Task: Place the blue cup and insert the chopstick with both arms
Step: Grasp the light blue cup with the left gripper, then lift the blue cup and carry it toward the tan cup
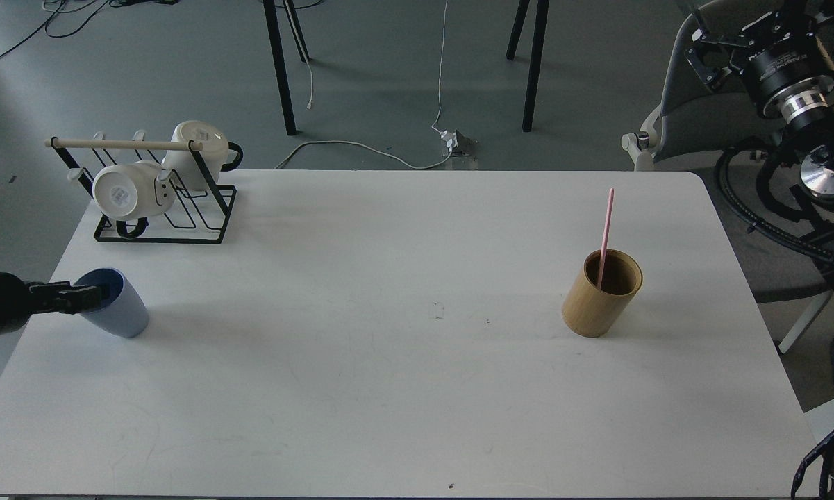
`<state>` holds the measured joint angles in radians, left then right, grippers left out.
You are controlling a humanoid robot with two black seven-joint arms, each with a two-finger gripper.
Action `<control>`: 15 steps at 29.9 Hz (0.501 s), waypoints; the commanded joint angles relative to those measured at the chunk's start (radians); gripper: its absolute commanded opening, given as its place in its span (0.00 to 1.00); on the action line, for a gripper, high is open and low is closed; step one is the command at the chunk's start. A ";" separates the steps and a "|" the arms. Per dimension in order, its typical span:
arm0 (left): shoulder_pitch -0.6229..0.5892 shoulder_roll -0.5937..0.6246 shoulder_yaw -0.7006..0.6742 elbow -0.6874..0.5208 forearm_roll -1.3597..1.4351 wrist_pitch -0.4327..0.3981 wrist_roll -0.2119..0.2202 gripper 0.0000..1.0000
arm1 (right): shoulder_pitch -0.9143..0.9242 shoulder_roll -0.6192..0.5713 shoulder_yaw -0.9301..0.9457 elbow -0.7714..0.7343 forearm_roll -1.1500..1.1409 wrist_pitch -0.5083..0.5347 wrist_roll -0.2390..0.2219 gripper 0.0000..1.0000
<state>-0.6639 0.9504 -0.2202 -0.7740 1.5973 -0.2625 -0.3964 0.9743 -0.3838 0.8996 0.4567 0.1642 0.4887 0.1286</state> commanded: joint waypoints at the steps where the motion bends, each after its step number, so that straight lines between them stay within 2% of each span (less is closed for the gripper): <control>1: -0.006 -0.033 0.001 0.047 0.000 0.002 -0.009 0.65 | -0.006 -0.001 0.001 0.000 0.000 0.000 0.000 1.00; 2: -0.006 -0.035 0.001 0.047 -0.002 0.002 -0.010 0.62 | -0.009 -0.001 0.002 0.000 0.000 0.000 0.000 1.00; 4: -0.005 -0.036 -0.005 0.048 -0.004 0.003 -0.015 0.49 | -0.014 -0.001 0.002 0.000 0.000 0.000 0.000 1.00; 7: -0.008 -0.051 -0.008 0.055 -0.008 0.011 -0.013 0.38 | -0.016 -0.003 0.002 -0.001 0.000 0.000 0.000 1.00; 10: -0.008 -0.056 -0.007 0.081 -0.039 0.003 -0.013 0.19 | -0.016 -0.004 0.002 -0.001 0.000 0.000 0.000 1.00; 15: -0.006 -0.055 0.002 0.093 -0.077 -0.003 -0.016 0.14 | -0.016 -0.006 0.004 -0.003 0.000 0.000 -0.001 1.00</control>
<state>-0.6718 0.8952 -0.2214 -0.6840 1.5326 -0.2621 -0.4107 0.9588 -0.3878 0.9022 0.4554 0.1642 0.4887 0.1282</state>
